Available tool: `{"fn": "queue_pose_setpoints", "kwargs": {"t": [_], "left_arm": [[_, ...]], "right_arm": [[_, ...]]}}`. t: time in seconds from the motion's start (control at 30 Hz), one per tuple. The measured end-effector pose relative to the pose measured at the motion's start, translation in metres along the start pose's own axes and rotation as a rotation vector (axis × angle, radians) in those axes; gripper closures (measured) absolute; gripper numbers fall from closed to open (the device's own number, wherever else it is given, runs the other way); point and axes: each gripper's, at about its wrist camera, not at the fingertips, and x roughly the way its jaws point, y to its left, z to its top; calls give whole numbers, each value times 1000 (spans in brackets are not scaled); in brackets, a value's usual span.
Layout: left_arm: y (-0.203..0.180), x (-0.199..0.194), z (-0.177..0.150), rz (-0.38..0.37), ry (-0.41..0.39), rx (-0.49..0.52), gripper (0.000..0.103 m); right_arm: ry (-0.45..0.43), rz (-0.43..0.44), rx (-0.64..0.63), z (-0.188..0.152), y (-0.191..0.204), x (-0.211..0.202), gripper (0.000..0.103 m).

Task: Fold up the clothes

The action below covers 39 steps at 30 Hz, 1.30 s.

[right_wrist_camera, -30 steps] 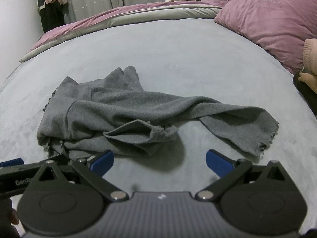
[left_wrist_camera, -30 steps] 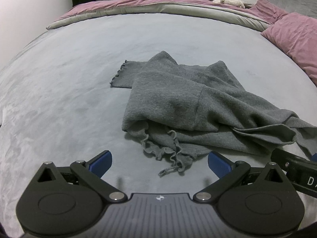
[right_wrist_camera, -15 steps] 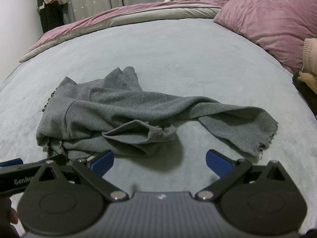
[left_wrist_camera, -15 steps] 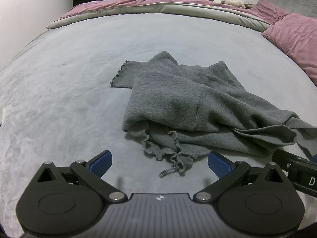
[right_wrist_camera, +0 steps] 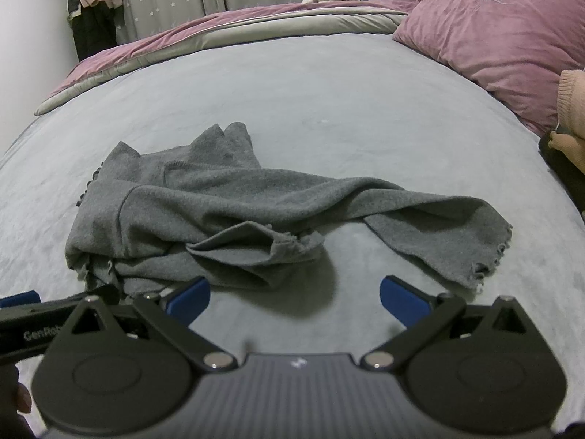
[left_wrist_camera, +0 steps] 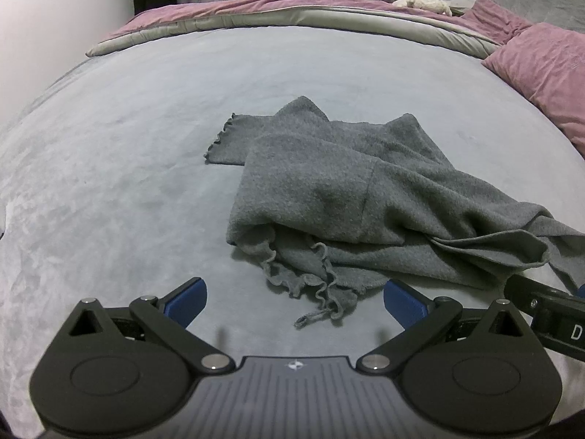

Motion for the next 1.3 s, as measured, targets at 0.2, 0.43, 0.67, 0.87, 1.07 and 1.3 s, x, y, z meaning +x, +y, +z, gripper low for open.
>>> {"fn": "queue_pose_setpoints", "kwargs": {"t": [0.2, 0.43, 0.67, 0.87, 1.07, 1.3], "left_arm": [[0, 1, 0, 2, 0, 1, 0], [1, 0, 0, 3, -1, 3, 0], [2, 1, 0, 4, -1, 4, 0], [2, 1, -1, 4, 0, 6, 0], [2, 1, -1, 4, 1, 7, 0], [3, 2, -1, 6, 0, 8, 0]], "right_arm": [[2, 0, 0, 0, 0, 1, 0], [4, -1, 0, 0, 0, 2, 0], [6, -1, -2, -1, 0, 2, 0], [8, -2, -2, -1, 1, 3, 0], [9, -3, -3, -1, 1, 3, 0], [9, -4, -3, 0, 0, 4, 0]]}}
